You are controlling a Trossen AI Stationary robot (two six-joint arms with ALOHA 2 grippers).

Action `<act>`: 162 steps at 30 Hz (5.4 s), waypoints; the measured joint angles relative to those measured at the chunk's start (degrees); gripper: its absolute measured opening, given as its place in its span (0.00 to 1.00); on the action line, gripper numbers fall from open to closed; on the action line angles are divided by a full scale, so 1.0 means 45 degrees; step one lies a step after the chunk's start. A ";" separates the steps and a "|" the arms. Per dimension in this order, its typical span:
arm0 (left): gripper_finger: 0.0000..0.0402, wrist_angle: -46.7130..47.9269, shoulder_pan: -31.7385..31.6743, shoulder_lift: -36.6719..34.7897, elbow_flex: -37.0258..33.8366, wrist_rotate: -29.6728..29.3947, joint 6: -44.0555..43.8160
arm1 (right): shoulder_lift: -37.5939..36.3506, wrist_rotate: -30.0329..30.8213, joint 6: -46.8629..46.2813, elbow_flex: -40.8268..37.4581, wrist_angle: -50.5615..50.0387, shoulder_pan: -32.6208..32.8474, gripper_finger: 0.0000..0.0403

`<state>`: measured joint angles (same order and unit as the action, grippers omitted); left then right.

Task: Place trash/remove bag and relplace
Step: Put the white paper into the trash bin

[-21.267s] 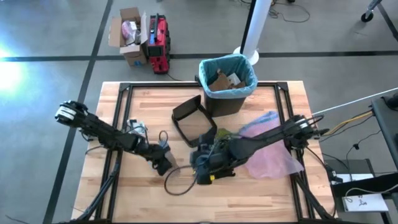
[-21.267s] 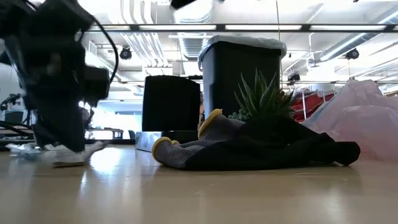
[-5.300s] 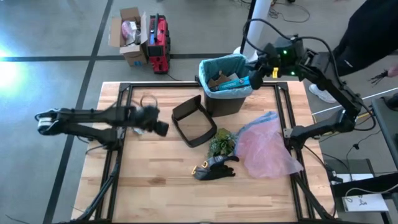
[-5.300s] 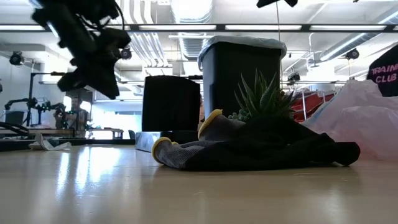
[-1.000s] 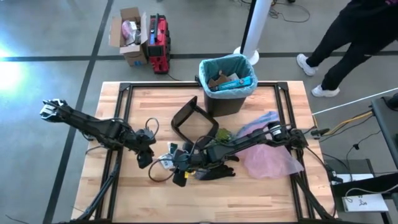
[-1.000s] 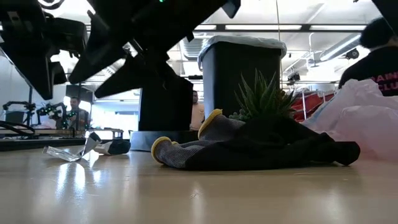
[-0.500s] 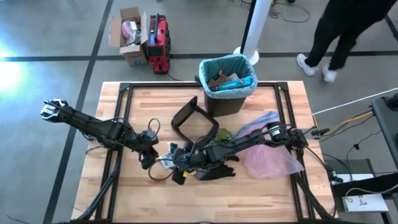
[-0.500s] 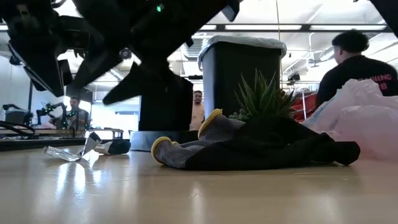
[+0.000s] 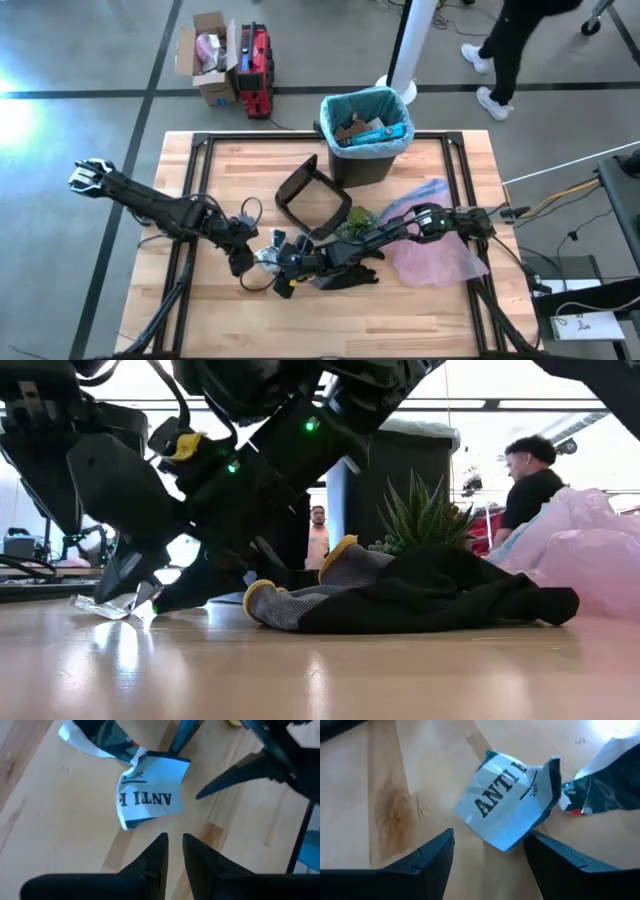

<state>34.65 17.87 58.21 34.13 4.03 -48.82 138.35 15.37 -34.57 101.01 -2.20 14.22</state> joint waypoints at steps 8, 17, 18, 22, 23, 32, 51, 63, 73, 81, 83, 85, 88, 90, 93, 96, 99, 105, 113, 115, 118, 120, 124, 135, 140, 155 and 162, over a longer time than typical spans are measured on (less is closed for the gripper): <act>0.11 -0.0278 0.0028 0.0510 -0.0019 0.0000 0.1357 | 0.0003 -0.0090 -0.0590 0.0001 0.0271 -0.0028 0.44; 0.11 0.0257 0.0276 0.0486 -0.0029 0.0005 0.2128 | 0.0110 -0.0057 -0.2634 0.0001 0.0395 -0.0375 0.19; 0.11 0.0248 0.0318 0.0468 -0.0029 0.0010 0.2222 | 0.0110 -0.0069 -0.2859 0.0001 0.0408 -0.0378 0.15; 0.11 0.0199 0.0399 0.0438 -0.0029 0.0010 0.2692 | 0.0085 -0.0276 -0.2719 0.0001 0.0369 -0.0306 0.02; 0.11 0.0178 0.0402 0.0418 -0.0029 0.0010 0.2697 | 0.0036 -0.0426 -0.2397 0.0001 0.0368 -0.0277 0.02; 0.11 -0.2294 0.0407 0.0371 -0.0034 0.0005 0.0678 | -0.1917 -0.1005 0.0986 -0.0004 -0.2460 0.0095 0.00; 0.11 -0.3480 0.0402 0.0405 -0.0034 -0.1122 0.0248 | -1.0522 0.8935 0.6688 0.0006 -0.8120 -0.0569 0.00; 0.11 -0.3488 0.0402 0.0405 -0.0034 -0.1117 0.0419 | -1.1345 1.0387 0.0167 -0.0018 -0.9607 -0.3389 0.00; 0.11 -0.3789 0.0402 0.0405 -0.0034 -0.1102 -0.1925 | -1.1105 1.0140 -0.5830 -0.0033 -1.4181 -0.5019 0.26; 0.11 -0.5723 0.0402 0.0548 -0.0034 -0.1122 -0.1589 | -1.1086 0.8845 -0.2031 -0.0061 -1.4240 -0.3564 0.49; 0.11 -0.6288 0.0402 0.0656 -0.0034 -0.1112 -0.1120 | -1.1085 0.8161 -0.0990 -0.0062 -1.4163 -0.2901 0.51; 0.11 -0.6848 0.0402 0.0746 -0.0034 -0.1117 -0.0583 | -1.1085 0.7557 -0.0252 -0.0062 -1.3974 -0.2248 0.53; 0.11 -0.7511 0.0402 0.0942 -0.0034 -0.1122 0.0469 | -1.1085 0.6798 0.0219 -0.0062 -1.3809 -0.1279 0.54; 0.11 -0.7862 0.0398 0.1089 -0.0034 -0.1122 0.1123 | -1.0985 0.6388 0.0248 -0.0062 -1.3504 -0.0700 0.54; 0.11 -0.8019 0.0362 0.1322 -0.0034 -0.1498 0.1987 | -1.0693 0.6135 0.0221 -0.0062 -1.2948 0.0117 0.53; 0.11 -0.7901 0.0359 0.1599 -0.0034 -0.2502 0.2641 | -1.0152 0.6106 0.0293 -0.0062 -1.2309 0.0718 0.52; 0.11 -0.7781 0.0357 0.1854 -0.0034 -0.2932 0.2946 | -0.9496 0.6101 0.0308 -0.0065 -1.2086 0.1135 0.51; 0.11 -0.6665 0.0359 0.2134 -0.0034 -0.3128 0.3068 | -0.8309 0.4653 -0.0461 -0.0071 -1.1925 0.1533 0.52; 0.11 -0.3673 0.0346 0.2042 -0.0034 -0.3599 0.2436 | -0.7472 0.3252 -0.1128 -0.0033 -1.0589 0.1529 0.54; 0.11 -0.3404 0.0344 0.2052 -0.0034 -0.4551 0.2407 | -0.7467 0.3240 -0.1047 -0.0033 -1.0116 0.1529 0.55; 0.14 -0.3413 0.0339 0.2052 -0.0093 -0.6194 0.2398 | -0.7467 0.3245 -0.0956 -0.0028 -0.9389 0.1529 0.56; 0.17 -0.3592 0.0339 0.2052 -0.0240 -0.7310 0.2396 | -0.7496 0.3245 -0.0734 -0.0028 -0.9144 0.1529 0.57; 0.26 -0.3954 0.0326 0.2052 -0.0633 -0.8571 0.2292 | -0.7547 0.3245 -0.0396 -0.0020 -0.8918 0.1529 0.58; 0.54 -0.4262 -0.0287 0.2599 -0.0889 -0.4502 0.6253 | -0.7549 0.3236 -0.0030 -0.0018 -0.8513 0.1504 0.57; 0.58 -0.4269 -0.1692 0.3031 -0.0889 -0.2603 0.6961 | -0.7549 0.3226 0.0273 -0.0018 -0.7967 0.1504 0.56; 0.47 -0.5582 -0.3494 0.4240 -0.0622 -0.2360 0.7145 | -0.7549 0.2764 0.0296 -0.0008 -0.7917 0.1636 0.59; 0.37 -0.6724 -0.3363 0.5635 -0.0611 -0.0480 0.6532 | -0.7549 0.2769 0.0277 -0.0008 -0.7961 0.1888 0.55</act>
<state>4.40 2.74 83.57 31.38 1.87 -19.43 104.38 27.83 -33.32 100.97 -38.02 22.72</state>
